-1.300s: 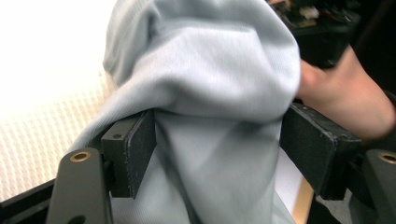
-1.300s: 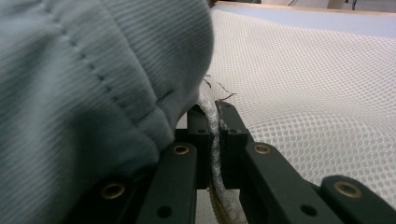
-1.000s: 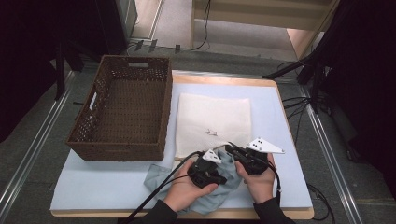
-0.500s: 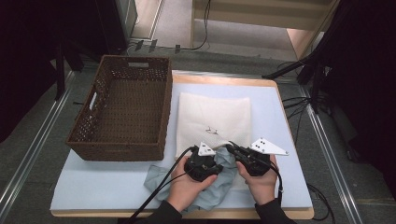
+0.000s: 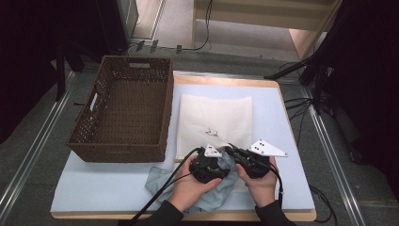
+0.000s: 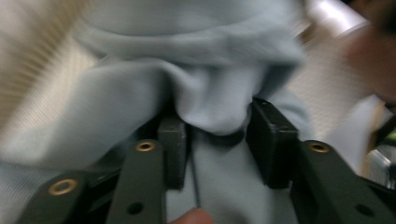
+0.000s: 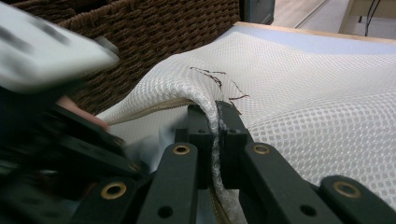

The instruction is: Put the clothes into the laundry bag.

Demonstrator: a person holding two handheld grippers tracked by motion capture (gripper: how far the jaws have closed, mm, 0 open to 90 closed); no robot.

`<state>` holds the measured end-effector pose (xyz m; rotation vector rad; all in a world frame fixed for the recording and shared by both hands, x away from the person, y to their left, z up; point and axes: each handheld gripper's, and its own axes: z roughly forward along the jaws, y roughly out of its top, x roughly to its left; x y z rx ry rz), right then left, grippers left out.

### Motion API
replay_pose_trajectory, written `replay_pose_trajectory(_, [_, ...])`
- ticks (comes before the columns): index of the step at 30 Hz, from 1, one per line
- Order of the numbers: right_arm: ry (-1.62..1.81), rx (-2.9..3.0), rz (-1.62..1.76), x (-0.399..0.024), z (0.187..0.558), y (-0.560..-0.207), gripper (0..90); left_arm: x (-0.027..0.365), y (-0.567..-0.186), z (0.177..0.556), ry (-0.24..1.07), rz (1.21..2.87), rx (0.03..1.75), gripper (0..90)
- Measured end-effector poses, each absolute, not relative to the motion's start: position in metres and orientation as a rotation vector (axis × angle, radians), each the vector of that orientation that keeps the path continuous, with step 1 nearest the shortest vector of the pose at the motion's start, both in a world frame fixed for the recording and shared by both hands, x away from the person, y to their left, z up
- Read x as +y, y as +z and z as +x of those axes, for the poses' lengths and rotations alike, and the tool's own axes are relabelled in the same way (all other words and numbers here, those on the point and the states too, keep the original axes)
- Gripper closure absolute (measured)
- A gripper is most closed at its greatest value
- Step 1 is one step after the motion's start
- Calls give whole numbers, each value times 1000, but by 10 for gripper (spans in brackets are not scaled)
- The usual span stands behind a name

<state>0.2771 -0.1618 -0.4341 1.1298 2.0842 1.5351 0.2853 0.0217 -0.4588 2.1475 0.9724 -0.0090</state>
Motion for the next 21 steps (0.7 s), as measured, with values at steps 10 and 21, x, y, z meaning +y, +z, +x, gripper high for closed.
replay_pose_trajectory(10, [1558,2089,1095,-161,273,-431,869,28,-452,292,287,2005,1165,862])
replay_pose_trajectory(21, [1538,2082,1132,-167,277,-436,869,48,-428,268,98,1999,945,459])
